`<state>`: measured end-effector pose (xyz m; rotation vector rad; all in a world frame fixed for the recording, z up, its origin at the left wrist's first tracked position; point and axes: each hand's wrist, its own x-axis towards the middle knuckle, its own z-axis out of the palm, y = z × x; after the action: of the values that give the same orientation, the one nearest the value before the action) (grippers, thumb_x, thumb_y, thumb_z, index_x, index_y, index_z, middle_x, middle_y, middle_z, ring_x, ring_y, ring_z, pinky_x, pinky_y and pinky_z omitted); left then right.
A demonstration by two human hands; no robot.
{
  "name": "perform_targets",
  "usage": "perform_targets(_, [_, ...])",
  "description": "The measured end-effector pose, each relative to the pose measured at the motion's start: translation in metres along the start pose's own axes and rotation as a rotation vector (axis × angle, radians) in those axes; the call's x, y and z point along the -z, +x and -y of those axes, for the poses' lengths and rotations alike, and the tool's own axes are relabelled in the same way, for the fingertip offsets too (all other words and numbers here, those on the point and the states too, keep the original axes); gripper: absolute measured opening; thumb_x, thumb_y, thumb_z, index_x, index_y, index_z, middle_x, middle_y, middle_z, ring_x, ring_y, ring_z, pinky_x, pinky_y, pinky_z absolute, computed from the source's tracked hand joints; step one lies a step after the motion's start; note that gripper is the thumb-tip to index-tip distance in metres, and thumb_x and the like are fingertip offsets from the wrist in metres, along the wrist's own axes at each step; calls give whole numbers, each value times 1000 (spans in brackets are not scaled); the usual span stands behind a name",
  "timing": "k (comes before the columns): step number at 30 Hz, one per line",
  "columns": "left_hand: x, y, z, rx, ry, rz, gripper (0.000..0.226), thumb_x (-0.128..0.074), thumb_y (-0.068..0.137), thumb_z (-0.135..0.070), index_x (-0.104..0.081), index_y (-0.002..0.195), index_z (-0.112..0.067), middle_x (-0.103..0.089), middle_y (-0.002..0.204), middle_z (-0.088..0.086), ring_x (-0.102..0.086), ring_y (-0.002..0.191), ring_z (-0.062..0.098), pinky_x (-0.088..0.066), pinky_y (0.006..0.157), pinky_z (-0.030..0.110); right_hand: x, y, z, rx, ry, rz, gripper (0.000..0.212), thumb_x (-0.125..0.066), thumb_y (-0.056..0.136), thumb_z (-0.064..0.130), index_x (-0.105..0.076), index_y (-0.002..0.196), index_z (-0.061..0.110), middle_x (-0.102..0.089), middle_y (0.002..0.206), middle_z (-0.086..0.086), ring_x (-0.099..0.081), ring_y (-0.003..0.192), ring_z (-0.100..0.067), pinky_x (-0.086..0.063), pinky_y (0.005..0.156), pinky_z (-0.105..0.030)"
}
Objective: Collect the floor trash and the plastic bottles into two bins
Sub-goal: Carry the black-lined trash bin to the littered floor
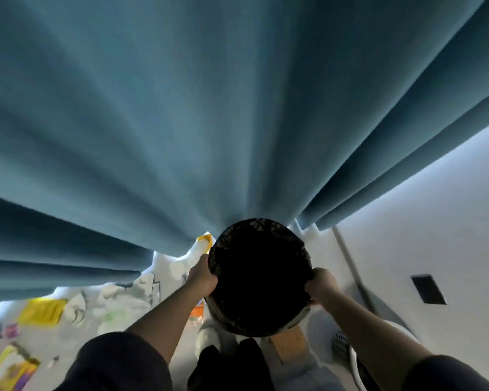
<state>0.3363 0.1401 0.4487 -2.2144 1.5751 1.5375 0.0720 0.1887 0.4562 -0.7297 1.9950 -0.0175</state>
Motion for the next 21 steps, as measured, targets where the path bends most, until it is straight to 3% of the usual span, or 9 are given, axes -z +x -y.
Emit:
perform_targets(3, [31,-23,65,126,-119,-81,22,-50,86,-28,-51,106,-18,-62,99,4,-59,97,29,-44,79,33,-48,-6,42,141,-161,48,17,-48,76,3,-61,87,1,-68,93,-23,-67,89,-37,-56,80,-46])
perform_targets(5, [50,-42,111,216,-209,-136,27,-49,83,-26,-49,109,-17,-61,103,4,-58,100,30,-47,84,36,-83,-20,72,218,-318,86,10,-51,79,8,-60,82,5,-67,89,-16,-64,86,-29,-51,72,-32])
perform_targets(8, [71,-76,179,330,-330,-248,34,-50,87,-13,-45,120,-13,-60,108,12,-56,103,34,-46,81,35,-147,-45,110,302,-426,155,19,-51,84,13,-47,65,15,-57,77,-7,-60,85,-26,-40,66,-27])
perform_targets(11, [82,-103,251,427,-423,-359,36,-48,87,-4,-45,122,-8,-58,98,14,-57,96,35,-42,74,33,-217,-66,138,419,-563,184,8,-53,84,19,-58,79,15,-65,88,-9,-65,95,-28,-44,69,-28])
perform_targets(14, [85,-123,313,525,-490,-469,35,-52,88,-4,-47,123,-2,-62,102,23,-59,96,38,-43,73,36,-279,-89,157,477,-636,265,4,-52,81,15,-55,80,17,-62,81,-4,-62,85,-25,-47,63,-24])
perform_targets(16, [82,-135,342,604,-524,-515,38,-52,88,-3,-46,126,-3,-62,110,26,-58,103,41,-42,75,34,-315,-98,162,502,-675,296,8,-50,81,13,-55,85,18,-65,88,-6,-63,87,-26,-46,64,-23])
perform_targets(18, [75,-145,368,685,-536,-535,42,-49,88,-2,-45,130,-5,-60,120,25,-55,112,41,-43,84,36,-349,-99,159,505,-675,335,22,-50,78,10,-60,97,16,-67,99,-7,-63,96,-27,-49,75,-26])
perform_targets(21, [59,-150,403,771,-574,-575,43,-51,88,-6,-47,131,-6,-59,125,21,-54,117,38,-43,91,36,-396,-87,147,492,-715,389,28,-50,73,9,-63,97,16,-68,98,-6,-64,94,-26,-53,82,-29])
